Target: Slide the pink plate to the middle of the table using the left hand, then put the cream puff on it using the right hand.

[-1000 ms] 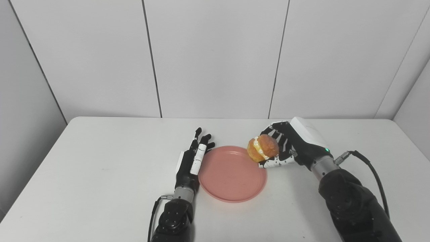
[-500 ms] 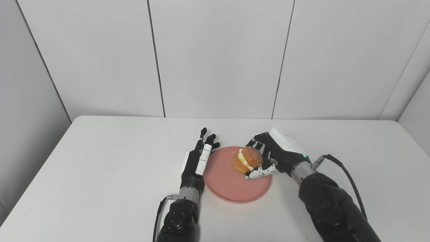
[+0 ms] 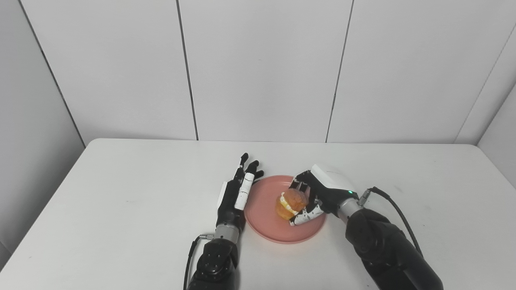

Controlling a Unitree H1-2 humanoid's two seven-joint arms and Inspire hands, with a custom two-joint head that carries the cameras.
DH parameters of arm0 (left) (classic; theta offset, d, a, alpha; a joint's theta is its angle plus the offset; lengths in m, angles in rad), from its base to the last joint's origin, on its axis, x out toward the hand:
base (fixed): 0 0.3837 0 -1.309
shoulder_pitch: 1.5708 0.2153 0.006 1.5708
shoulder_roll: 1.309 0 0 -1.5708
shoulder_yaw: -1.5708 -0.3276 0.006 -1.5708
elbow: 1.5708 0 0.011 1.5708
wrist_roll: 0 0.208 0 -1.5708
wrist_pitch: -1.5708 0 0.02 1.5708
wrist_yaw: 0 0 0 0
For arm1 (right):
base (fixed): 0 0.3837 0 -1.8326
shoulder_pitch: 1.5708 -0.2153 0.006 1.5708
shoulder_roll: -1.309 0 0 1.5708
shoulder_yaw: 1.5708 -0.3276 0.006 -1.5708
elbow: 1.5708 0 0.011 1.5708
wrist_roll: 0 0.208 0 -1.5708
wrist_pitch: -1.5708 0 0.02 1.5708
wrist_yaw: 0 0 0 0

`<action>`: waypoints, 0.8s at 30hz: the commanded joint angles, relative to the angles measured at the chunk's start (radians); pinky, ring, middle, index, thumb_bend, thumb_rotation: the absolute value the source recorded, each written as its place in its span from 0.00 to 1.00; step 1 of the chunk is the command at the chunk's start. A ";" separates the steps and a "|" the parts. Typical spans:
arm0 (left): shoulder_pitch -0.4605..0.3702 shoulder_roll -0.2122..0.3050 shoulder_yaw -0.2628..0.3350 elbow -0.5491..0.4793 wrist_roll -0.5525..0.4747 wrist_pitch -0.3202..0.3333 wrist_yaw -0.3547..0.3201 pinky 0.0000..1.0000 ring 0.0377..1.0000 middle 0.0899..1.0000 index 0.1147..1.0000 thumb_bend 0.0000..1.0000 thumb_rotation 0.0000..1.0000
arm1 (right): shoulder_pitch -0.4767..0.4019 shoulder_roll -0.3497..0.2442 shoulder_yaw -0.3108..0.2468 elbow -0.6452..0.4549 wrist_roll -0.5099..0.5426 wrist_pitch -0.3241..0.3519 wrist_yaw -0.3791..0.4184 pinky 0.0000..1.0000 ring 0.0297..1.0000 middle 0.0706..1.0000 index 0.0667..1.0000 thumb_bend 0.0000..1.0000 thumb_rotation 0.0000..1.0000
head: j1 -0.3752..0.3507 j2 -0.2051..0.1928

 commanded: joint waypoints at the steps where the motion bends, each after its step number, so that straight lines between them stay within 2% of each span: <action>1: 0.096 -0.003 0.000 0.071 -0.002 0.028 0.004 0.83 0.84 0.91 1.00 0.83 0.90 | -0.061 0.008 -0.002 -0.003 -0.001 -0.050 -0.026 0.22 0.27 0.43 0.45 0.53 0.00 | 0.000 0.001; 6: 0.092 -0.006 -0.001 0.079 0.001 0.028 0.009 0.82 0.84 0.91 1.00 0.81 0.90 | -0.065 0.011 0.003 0.020 0.013 -0.073 -0.028 0.27 0.31 0.44 0.45 0.53 0.00 | 0.001 0.000; 12: 0.088 -0.010 -0.001 0.088 0.001 0.025 0.012 0.82 0.85 0.92 1.00 0.82 0.90 | -0.064 0.004 0.021 0.010 -0.013 -0.083 -0.020 0.25 0.31 0.44 0.45 0.53 0.00 | 0.002 -0.003; 14: 0.088 -0.009 -0.001 0.093 0.000 0.020 0.010 0.82 0.85 0.93 1.00 0.82 0.90 | -0.065 -0.006 0.034 -0.009 -0.028 -0.079 -0.002 0.27 0.34 0.42 0.48 0.52 0.00 | 0.000 -0.003; 15: 0.088 -0.009 -0.001 0.094 0.000 0.020 0.010 0.82 0.85 0.93 1.00 0.81 0.90 | -0.065 -0.010 0.038 -0.018 -0.033 -0.078 0.005 0.34 0.42 0.48 0.47 0.52 0.09 | 0.000 -0.003; 16: 0.088 -0.009 -0.001 0.095 0.000 0.019 0.011 0.82 0.85 0.93 1.00 0.81 0.90 | -0.063 -0.015 0.042 -0.028 -0.036 -0.081 0.010 0.36 0.45 0.50 0.46 0.52 0.11 | -0.002 -0.002; 17: 0.088 -0.010 -0.001 0.096 0.000 0.019 0.011 0.82 0.85 0.93 1.00 0.81 0.91 | -0.062 -0.018 0.044 -0.033 -0.037 -0.083 0.012 0.40 0.48 0.54 0.56 0.75 0.23 | -0.002 -0.002; 19: 0.087 -0.011 0.001 0.099 -0.002 0.020 0.011 0.82 0.85 0.93 1.00 0.82 0.90 | -0.059 -0.026 0.047 -0.049 -0.041 -0.090 0.014 0.45 0.54 0.59 0.62 0.92 0.32 | -0.002 -0.002; 21: 0.087 -0.012 0.002 0.101 -0.004 0.020 0.009 0.82 0.85 0.93 1.00 0.82 0.90 | -0.056 -0.033 0.051 -0.063 -0.048 -0.092 0.018 0.46 0.57 0.63 0.65 0.98 0.35 | -0.002 -0.003; 22: 0.086 -0.012 0.002 0.104 -0.005 0.018 0.008 0.82 0.85 0.93 1.00 0.82 0.90 | -0.055 -0.036 0.051 -0.069 -0.050 -0.094 0.018 0.49 0.63 0.67 0.68 0.99 0.38 | -0.003 -0.004; 24: 0.084 -0.014 0.004 0.108 -0.007 0.018 0.008 0.82 0.86 0.93 1.00 0.82 0.90 | -0.052 -0.042 0.053 -0.083 -0.055 -0.095 0.020 0.52 0.68 0.70 0.71 1.00 0.42 | -0.003 -0.004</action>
